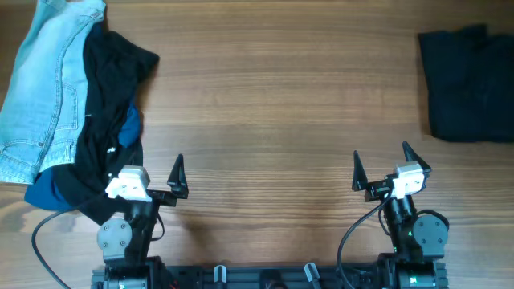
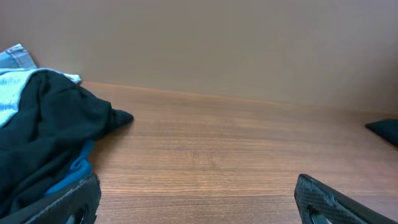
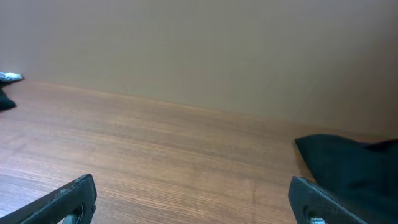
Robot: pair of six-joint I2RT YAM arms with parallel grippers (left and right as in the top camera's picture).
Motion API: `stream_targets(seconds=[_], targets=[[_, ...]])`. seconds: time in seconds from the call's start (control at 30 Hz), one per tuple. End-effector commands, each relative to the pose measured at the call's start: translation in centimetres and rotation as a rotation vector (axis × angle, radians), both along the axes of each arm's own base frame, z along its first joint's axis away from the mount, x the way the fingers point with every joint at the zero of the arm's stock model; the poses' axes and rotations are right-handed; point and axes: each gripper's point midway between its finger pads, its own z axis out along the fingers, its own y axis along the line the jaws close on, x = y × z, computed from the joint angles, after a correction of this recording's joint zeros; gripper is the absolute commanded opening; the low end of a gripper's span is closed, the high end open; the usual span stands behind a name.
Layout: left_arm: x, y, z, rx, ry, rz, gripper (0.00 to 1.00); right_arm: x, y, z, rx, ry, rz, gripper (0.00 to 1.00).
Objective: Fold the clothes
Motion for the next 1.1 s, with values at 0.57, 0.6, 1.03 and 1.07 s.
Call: stream_targets(seconds=[0.57,0.6,1.03,1.07], targets=[[-0.1,0.6,2.6,-0.304,-0.013,0.042,1.00,-1.3,1.7,9.2,0.199,-0.224,0.128,1.00],[-0.1,0.8,2.7,-0.305,-0.002,0.051,1.00,-1.1,1.8,9.5,0.199,-0.217,0.129,1.00],[2.8,2.0,7.4,-0.287,0.260,0.143,1.00,8.0,5.6,18.4,0.200,0.027,0.347,1.00],[3.3,2.0,7.5,-0.288,0.300,0.148,1.00,8.9,6.2,18.9,0.203,0.056,0.383,1.00]])
